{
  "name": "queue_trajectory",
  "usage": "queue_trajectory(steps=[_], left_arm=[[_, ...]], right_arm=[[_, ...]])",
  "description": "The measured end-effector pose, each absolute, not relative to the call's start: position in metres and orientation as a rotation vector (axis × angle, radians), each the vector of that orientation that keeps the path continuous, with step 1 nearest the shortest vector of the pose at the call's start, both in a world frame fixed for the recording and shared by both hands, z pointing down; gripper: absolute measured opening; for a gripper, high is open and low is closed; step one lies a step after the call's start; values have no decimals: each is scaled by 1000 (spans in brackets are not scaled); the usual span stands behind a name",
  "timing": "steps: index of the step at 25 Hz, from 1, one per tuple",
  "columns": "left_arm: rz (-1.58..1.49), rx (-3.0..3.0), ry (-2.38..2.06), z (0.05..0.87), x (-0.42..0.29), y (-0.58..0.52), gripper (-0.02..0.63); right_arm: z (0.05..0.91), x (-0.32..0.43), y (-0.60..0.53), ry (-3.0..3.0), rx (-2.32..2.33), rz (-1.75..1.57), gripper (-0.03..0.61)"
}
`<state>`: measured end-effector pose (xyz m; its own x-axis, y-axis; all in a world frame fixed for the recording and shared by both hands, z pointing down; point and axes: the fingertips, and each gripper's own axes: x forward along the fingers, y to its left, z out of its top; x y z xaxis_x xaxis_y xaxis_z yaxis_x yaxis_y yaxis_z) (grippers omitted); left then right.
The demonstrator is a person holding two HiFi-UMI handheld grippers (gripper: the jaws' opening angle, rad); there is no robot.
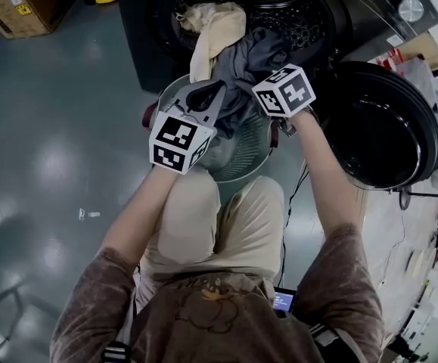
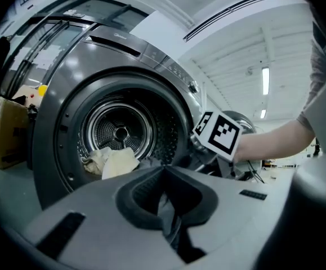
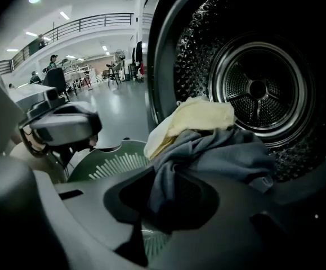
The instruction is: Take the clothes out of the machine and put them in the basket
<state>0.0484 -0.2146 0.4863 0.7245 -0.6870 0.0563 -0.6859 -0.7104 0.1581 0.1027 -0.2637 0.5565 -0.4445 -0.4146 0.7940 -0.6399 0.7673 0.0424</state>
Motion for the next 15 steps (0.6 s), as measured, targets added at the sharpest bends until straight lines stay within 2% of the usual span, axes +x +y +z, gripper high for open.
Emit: queue_trajectory(steps=[15], left_arm=[[23, 2776, -1182, 476, 41, -203, 5]], right_arm=[[586, 86, -149, -2207, 742, 444, 72]])
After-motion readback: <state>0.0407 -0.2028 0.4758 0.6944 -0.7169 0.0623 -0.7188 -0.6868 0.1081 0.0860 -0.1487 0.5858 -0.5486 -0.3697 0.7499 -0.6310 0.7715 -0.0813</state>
